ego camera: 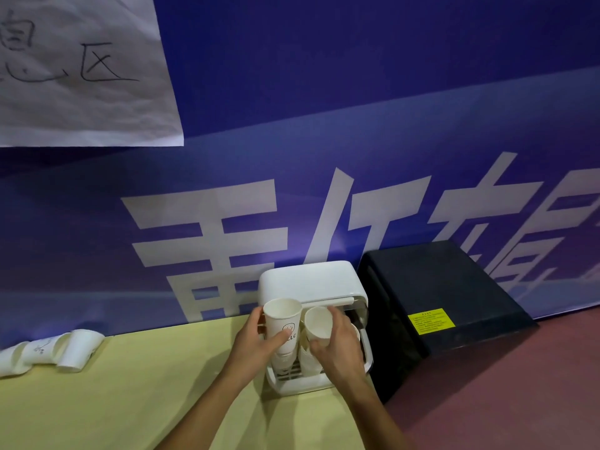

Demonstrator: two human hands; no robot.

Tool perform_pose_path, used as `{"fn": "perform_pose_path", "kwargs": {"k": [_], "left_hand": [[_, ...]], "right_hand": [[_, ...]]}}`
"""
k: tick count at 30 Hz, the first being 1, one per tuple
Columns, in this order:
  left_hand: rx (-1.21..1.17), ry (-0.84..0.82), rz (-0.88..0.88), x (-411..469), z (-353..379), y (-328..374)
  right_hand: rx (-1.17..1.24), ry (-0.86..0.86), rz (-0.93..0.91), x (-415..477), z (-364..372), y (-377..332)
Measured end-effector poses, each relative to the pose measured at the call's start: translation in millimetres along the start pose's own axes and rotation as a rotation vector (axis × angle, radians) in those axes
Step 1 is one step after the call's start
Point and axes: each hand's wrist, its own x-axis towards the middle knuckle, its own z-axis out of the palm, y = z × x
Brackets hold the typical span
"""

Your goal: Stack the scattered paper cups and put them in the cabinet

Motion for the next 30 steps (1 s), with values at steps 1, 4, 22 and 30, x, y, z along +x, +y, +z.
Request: {"fn": "perform_pose_path", "kwargs": {"k": [1, 4, 22, 30], "left_hand": [[0.000, -0.001, -0.001, 0.4, 0.6, -0.1], [-0.002, -0.008, 0.000, 1.2, 2.4, -0.1], [0.019, -0.003, -0.014, -0.8, 0.9, 2.3], [0.034, -0.026, -0.021, -1.0, 5.1, 3.5]], "right_hand": [[-0.017, -0.015, -0.009, 0.3, 1.0, 1.5], [-0.066, -0.054, -0.021, 0.2, 3.7, 6.6], [-0.213, -0.160, -0.002, 0.0, 19.9, 18.4], [-0.179, -0.141, 0.019, -2.3, 24.0, 27.9]]}}
